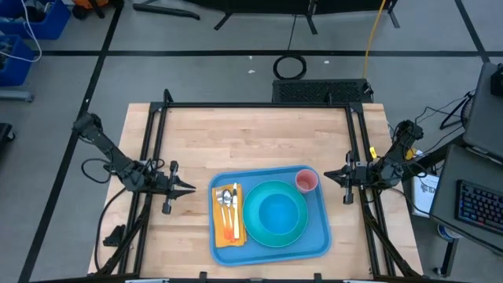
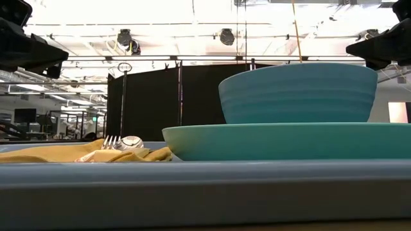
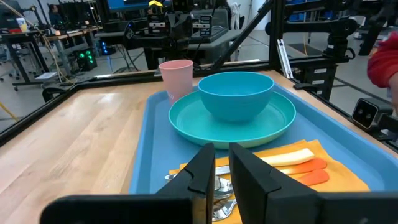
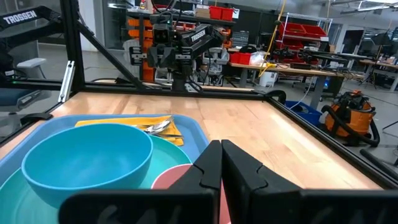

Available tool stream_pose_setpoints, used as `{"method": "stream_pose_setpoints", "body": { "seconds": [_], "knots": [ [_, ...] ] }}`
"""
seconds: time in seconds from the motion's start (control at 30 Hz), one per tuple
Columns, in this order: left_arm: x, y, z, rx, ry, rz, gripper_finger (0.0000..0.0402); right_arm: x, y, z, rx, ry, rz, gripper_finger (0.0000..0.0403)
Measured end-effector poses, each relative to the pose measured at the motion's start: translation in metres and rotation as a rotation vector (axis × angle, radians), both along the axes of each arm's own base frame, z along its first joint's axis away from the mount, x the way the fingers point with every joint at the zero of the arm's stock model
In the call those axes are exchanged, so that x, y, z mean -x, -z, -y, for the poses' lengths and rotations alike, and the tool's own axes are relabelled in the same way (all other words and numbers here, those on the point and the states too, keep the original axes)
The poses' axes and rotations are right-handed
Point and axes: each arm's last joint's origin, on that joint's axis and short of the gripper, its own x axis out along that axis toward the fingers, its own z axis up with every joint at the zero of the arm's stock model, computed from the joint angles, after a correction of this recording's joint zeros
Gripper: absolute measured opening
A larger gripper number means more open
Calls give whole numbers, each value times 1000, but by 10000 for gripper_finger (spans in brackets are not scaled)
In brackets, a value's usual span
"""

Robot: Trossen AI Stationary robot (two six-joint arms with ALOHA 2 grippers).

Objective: Set up tray
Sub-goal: Return to Home Position

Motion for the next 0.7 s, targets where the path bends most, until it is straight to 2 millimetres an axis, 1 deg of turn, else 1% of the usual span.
{"method": "stream_pose_setpoints", "body": {
  "seconds": [0.7],
  "knots": [
    [0, 0, 0, 0, 0, 0, 51, 0, 0, 0, 0, 0, 0, 0]
  ]
}}
